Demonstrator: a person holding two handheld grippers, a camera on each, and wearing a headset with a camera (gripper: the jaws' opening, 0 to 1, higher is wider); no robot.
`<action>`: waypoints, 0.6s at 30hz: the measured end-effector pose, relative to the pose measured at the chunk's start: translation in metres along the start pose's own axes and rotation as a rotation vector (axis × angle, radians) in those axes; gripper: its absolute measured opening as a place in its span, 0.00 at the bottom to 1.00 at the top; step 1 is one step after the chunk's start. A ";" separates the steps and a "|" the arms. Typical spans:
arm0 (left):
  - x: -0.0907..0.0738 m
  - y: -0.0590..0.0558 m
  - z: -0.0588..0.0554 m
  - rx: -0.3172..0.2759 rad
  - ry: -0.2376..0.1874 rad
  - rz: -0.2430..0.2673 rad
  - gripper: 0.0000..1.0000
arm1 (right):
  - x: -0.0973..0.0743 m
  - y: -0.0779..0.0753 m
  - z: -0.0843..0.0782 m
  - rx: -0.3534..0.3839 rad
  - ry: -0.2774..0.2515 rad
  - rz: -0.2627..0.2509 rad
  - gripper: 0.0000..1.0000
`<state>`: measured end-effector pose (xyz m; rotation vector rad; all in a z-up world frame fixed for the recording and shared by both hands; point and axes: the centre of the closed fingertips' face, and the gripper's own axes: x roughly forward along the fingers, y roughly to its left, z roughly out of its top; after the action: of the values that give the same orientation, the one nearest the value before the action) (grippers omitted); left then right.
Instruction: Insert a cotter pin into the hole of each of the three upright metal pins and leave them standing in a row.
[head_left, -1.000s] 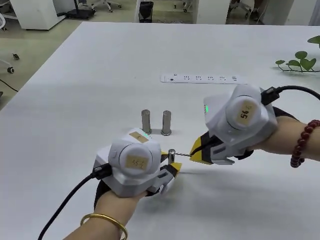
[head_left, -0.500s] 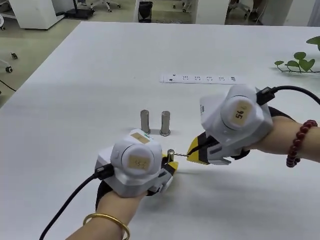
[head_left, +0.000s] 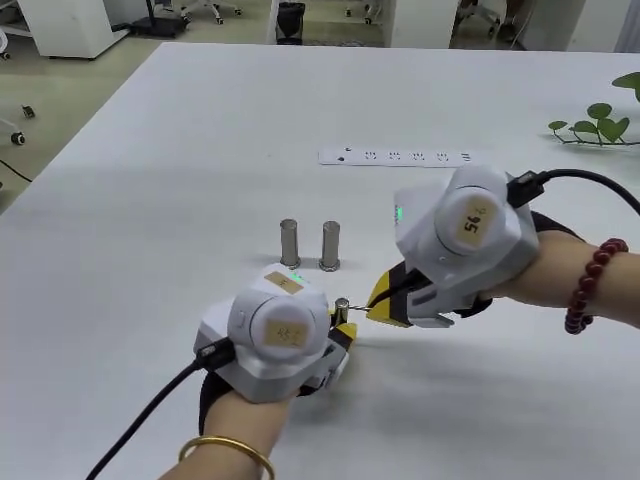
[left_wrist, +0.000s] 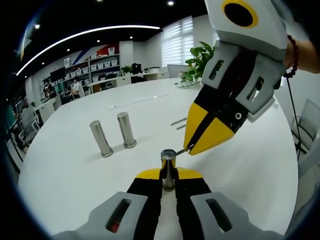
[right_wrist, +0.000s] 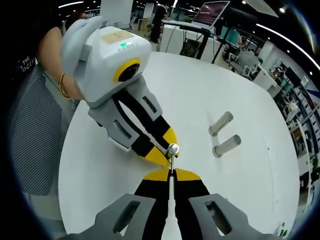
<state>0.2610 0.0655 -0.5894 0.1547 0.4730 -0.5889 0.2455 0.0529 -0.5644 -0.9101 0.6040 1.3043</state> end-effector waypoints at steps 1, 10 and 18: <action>0.000 0.000 0.000 0.001 -0.001 0.002 0.06 | 0.001 0.000 0.001 -0.003 -0.003 -0.003 0.00; -0.001 0.001 0.000 -0.016 -0.010 0.013 0.06 | 0.003 0.000 0.007 -0.037 -0.025 -0.007 0.00; -0.001 0.001 0.000 -0.025 -0.016 0.020 0.06 | 0.004 -0.001 0.009 -0.050 -0.044 -0.010 0.00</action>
<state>0.2615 0.0668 -0.5889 0.1311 0.4621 -0.5638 0.2462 0.0629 -0.5629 -0.9218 0.5342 1.3316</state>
